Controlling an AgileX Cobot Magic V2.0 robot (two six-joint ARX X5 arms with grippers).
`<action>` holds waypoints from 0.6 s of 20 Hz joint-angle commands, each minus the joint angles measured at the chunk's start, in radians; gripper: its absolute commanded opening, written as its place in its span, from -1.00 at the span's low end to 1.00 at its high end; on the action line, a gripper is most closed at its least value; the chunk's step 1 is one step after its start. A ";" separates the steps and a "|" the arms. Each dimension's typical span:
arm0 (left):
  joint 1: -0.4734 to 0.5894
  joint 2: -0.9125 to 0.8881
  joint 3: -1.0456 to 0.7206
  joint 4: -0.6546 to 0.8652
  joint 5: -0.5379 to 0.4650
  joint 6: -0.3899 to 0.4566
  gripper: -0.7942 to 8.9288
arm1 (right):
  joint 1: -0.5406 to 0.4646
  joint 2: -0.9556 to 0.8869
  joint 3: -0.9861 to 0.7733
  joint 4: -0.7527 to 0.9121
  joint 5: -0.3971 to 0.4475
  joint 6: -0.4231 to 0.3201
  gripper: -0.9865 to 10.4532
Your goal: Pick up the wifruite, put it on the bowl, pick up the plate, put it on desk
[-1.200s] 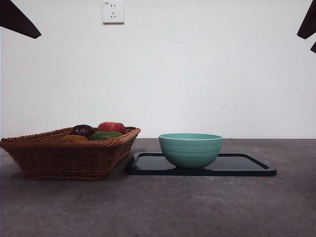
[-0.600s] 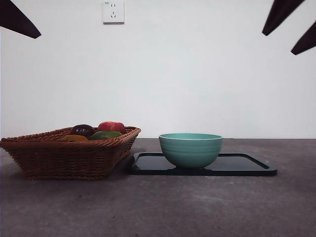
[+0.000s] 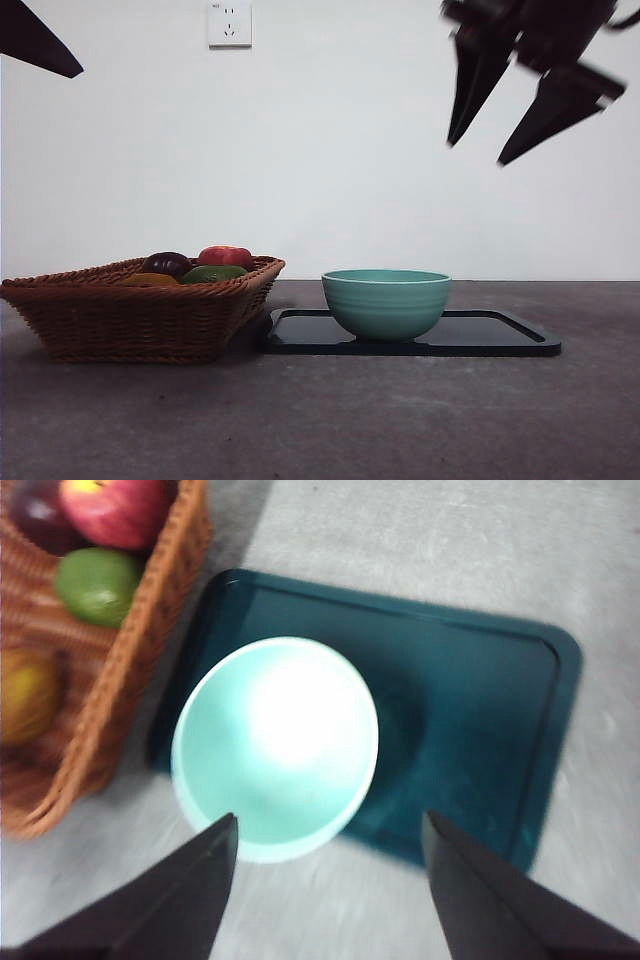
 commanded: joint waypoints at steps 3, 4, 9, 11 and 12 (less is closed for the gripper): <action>-0.005 0.005 0.015 0.010 0.006 0.021 0.00 | 0.004 0.132 0.024 0.106 0.003 -0.016 -0.31; -0.005 0.005 0.015 0.010 0.006 0.021 0.00 | 0.005 0.158 0.024 0.120 0.003 -0.016 -0.31; -0.005 0.005 0.015 0.010 0.006 0.023 0.00 | 0.005 0.270 0.024 0.157 -0.004 -0.016 -0.32; -0.005 0.005 0.015 0.010 0.006 0.023 0.00 | 0.011 0.309 0.024 0.177 -0.004 -0.017 -0.32; -0.005 0.005 0.015 0.010 0.006 0.023 0.00 | 0.013 0.323 0.024 0.185 -0.005 -0.017 -0.32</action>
